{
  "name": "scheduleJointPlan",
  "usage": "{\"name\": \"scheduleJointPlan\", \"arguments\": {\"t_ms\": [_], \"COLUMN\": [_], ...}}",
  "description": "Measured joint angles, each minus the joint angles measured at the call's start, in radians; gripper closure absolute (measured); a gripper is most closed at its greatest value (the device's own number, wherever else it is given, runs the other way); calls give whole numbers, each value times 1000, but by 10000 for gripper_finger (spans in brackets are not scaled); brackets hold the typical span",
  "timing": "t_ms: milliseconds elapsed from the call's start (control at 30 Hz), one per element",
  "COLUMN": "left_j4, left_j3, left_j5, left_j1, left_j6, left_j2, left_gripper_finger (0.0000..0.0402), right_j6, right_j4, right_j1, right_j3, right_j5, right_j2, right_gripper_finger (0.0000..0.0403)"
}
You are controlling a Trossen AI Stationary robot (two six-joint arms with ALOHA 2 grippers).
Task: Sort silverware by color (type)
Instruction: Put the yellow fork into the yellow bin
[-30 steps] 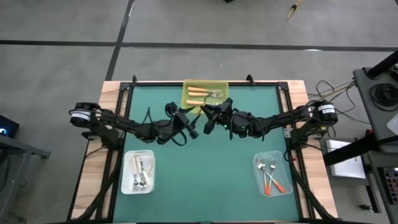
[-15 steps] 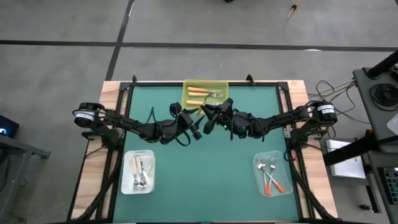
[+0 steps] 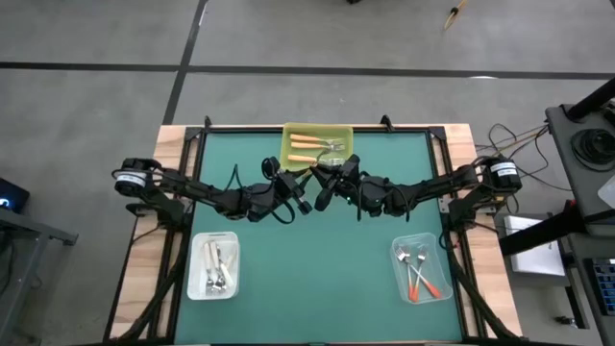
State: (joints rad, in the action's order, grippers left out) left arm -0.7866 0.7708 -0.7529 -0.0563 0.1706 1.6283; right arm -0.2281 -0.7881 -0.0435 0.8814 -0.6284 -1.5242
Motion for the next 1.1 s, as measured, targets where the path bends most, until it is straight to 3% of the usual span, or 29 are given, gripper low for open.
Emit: {"name": "scheduleJointPlan", "arguments": {"t_ms": [167,467,667,900,1000,1100], "left_j4": [12,156,370,656,790,899], "left_j3": [0,0,-1,-1,-1,-1], "left_j5": [-4,74,106,110,121,221], "left_j1": [0,-2,8,12,18,33], "left_j6": [5,-88,-176,-233,-256,-299], "left_j2": [-3,-87,-190,-332,-394,-454], "left_gripper_finger": [370,370,370,370,370,370], "right_j6": [-1,-16,-8,18,127,268], "right_j4": [7,28,53,139,167,203], "right_j1": [0,-1,-1,-2,-8,-24], "right_j3": [-1,-1,-1,-1,-1,10], "right_j5": [-4,8,4,9,66,156], "right_j2": [0,0,1,8,8,8], "right_gripper_finger": [370,283,258,262,267,272]}}
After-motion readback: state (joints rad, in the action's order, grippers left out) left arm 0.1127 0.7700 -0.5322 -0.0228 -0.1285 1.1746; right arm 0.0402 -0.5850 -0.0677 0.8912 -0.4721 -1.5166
